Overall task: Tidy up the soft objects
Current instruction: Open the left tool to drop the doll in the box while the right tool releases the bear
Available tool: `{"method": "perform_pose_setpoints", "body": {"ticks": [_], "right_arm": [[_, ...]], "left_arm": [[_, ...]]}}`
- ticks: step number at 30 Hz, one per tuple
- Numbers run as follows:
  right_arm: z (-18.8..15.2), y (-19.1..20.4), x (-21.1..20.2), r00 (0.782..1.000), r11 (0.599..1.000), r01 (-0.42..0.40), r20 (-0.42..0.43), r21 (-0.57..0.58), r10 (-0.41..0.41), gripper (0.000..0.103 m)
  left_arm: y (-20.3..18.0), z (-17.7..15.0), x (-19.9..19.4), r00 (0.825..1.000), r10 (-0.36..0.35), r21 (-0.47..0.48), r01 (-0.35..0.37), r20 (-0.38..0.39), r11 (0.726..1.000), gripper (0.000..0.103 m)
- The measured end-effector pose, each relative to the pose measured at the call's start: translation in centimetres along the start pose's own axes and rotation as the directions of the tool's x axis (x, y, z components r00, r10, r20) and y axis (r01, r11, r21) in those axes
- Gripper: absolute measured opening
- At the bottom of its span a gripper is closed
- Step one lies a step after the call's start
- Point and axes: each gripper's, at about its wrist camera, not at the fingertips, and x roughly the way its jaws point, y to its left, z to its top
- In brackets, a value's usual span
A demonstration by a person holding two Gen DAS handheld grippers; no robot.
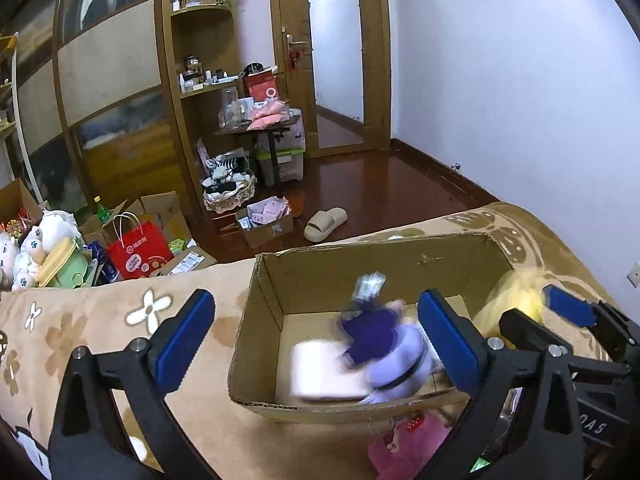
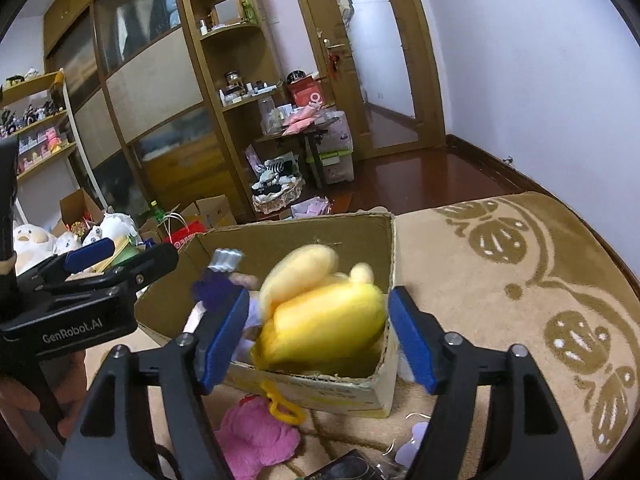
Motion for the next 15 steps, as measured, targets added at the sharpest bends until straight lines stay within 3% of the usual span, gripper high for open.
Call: {"method": "perform_pose_setpoints", "body": {"ticks": [6,15], "right_arm": [[0.0,-0.3,-1.3,1.0,1.0,0.009,0.028,0.018,-0.01,0.092],[-0.9,-0.3,-3.1,0.999,0.999,0.045,-0.004,0.011,-0.045,0.093]], "left_arm": [[1.6,-0.3,-0.2,0.999,0.002,-0.052,-0.004,-0.047,0.999,0.101],[2.8,-0.7,-2.1,0.995,0.006,-0.082,-0.014,-0.097,0.997,0.101]]}}
